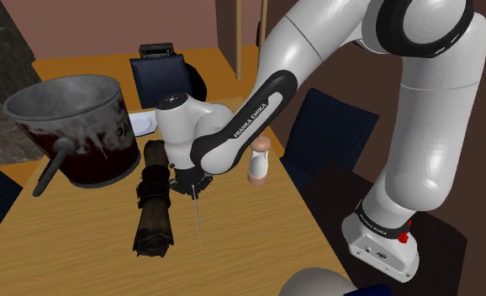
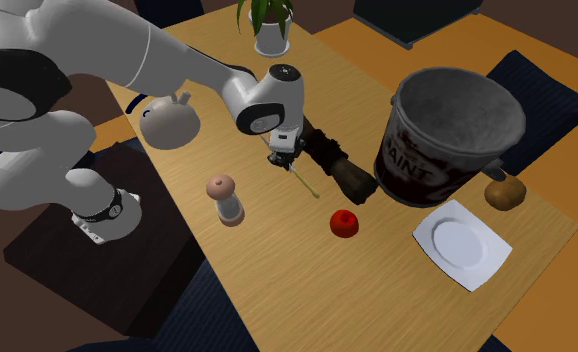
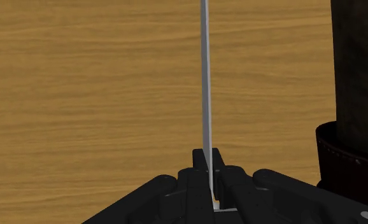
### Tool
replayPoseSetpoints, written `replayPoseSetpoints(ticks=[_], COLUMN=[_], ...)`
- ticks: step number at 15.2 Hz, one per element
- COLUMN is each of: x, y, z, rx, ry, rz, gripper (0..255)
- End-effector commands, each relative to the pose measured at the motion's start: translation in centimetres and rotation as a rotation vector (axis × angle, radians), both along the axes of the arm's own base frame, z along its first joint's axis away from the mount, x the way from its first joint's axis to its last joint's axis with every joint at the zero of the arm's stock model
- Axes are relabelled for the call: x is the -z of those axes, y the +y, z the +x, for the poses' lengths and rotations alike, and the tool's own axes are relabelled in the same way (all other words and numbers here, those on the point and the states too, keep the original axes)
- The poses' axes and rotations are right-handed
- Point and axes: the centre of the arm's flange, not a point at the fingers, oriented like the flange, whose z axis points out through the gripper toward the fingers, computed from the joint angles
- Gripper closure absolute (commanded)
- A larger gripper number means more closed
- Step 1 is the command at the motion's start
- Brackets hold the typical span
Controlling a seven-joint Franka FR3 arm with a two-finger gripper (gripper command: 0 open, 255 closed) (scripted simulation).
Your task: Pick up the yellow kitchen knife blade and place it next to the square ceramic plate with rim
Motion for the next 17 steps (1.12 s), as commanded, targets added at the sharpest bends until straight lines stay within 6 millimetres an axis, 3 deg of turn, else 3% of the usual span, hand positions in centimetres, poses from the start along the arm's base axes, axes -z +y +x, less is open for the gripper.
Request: replayPoseSetpoints(ticks=[1, 17], x=[-0.9, -9.3], y=[0.0, 0.0], z=[0.0, 0.0], rx=[0.0, 0.0], ry=[0.001, 0.001], rz=[0.0, 0.0], gripper=[255, 255])
